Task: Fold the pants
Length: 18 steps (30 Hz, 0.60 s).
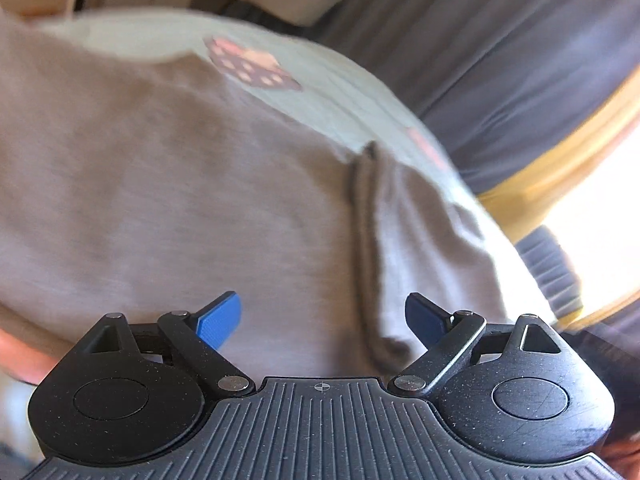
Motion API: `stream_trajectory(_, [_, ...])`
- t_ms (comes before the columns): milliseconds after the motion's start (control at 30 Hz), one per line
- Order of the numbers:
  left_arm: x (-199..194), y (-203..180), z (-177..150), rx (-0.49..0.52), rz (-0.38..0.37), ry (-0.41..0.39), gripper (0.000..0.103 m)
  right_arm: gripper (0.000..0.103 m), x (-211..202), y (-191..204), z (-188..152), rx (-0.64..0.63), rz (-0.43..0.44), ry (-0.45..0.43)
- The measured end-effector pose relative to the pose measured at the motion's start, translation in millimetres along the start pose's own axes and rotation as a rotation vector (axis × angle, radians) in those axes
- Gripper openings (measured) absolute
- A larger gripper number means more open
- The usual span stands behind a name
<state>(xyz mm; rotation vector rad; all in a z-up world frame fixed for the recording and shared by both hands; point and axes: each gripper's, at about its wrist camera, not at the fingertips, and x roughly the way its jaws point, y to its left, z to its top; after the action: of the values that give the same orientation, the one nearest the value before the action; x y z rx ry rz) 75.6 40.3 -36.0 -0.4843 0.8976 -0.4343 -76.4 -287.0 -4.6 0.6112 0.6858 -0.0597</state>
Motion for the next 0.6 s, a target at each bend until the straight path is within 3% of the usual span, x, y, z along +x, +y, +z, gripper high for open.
stream_trajectory(133, [33.4,-5.4,9.0,-0.125,-0.122,0.073,0.093,0.044,11.0,-23.5,1.5,0.111,0.019,0.046])
stream_trajectory(233, [61.7,-10.6,10.2,-0.172,-0.148,0.131,0.085,0.044,22.0,-33.7,-0.3,0.180,0.042,0.070])
stream_trajectory(533, [96.8,-18.8,9.9,-0.233,-0.255,0.192,0.084,0.045,38.3,-40.9,-0.9,0.232,0.098,0.071])
stream_trajectory(600, [102.5,-16.5,9.2,-0.290,-0.282,0.207,0.071,0.046,38.6,-43.0,-1.4,0.249,0.111,0.065])
